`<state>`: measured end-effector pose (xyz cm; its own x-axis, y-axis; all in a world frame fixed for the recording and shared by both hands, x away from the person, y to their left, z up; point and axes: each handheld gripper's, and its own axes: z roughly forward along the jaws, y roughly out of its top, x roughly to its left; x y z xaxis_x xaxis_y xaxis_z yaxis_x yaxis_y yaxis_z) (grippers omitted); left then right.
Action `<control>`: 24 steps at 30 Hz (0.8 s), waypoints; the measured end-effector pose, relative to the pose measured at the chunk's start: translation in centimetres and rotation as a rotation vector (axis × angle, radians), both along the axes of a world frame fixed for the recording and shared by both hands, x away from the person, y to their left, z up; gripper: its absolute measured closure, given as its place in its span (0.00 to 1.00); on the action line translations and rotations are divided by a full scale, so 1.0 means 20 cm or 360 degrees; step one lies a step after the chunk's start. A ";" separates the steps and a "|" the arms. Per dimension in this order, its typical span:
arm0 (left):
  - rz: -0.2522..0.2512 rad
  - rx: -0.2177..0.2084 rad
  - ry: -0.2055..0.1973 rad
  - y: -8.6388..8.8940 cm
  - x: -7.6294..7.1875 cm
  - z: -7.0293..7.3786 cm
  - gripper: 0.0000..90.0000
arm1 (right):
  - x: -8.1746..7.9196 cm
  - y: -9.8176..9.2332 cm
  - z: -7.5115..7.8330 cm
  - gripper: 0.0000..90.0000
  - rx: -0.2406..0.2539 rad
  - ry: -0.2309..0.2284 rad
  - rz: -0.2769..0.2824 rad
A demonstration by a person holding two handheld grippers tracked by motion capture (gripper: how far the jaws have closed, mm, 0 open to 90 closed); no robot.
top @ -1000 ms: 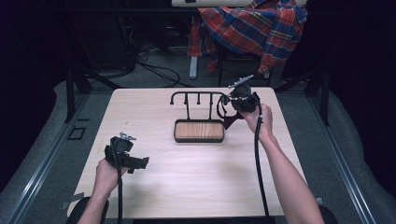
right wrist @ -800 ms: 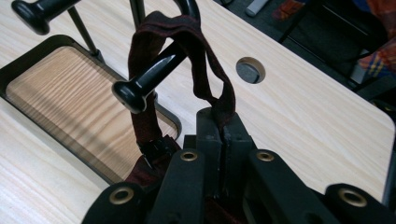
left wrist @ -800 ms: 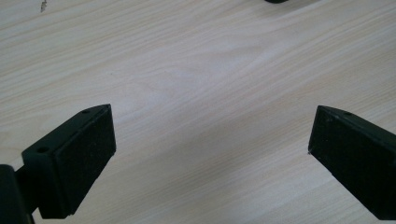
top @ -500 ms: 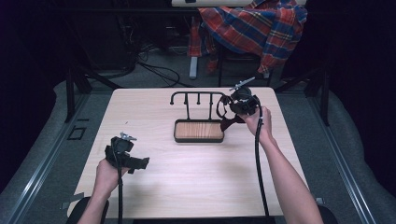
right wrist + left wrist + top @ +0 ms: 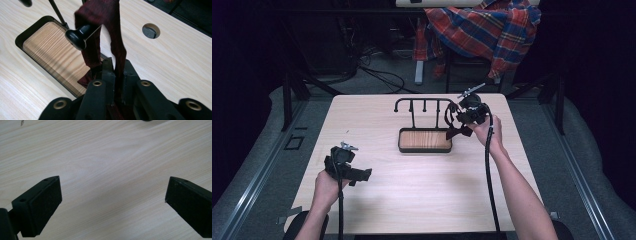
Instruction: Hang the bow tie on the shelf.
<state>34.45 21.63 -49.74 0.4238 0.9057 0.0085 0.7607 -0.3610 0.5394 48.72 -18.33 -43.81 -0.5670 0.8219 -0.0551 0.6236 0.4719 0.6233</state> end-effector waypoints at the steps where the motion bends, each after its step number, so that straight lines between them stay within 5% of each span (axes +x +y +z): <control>1: 0.0001 0.0000 0.0003 0.00 0.00 0.00 0.01 | 0.00 0.00 0.00 0.91 0.0006 0.0006 0.0001; 18: 0.0001 -0.0002 -0.0002 0.00 0.00 0.00 0.01 | -0.01 -0.04 0.02 0.57 0.0007 0.0042 -0.0008; 24: 0.0002 -0.0003 0.0003 0.00 0.00 0.00 0.01 | -0.05 -0.07 0.05 0.42 0.0039 0.0125 0.0006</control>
<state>34.44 21.60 -49.74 0.4229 0.9062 0.0057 0.7622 -0.3591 0.5386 47.65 -19.65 -42.80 -0.5721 0.8201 0.0099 0.6692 0.4597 0.5838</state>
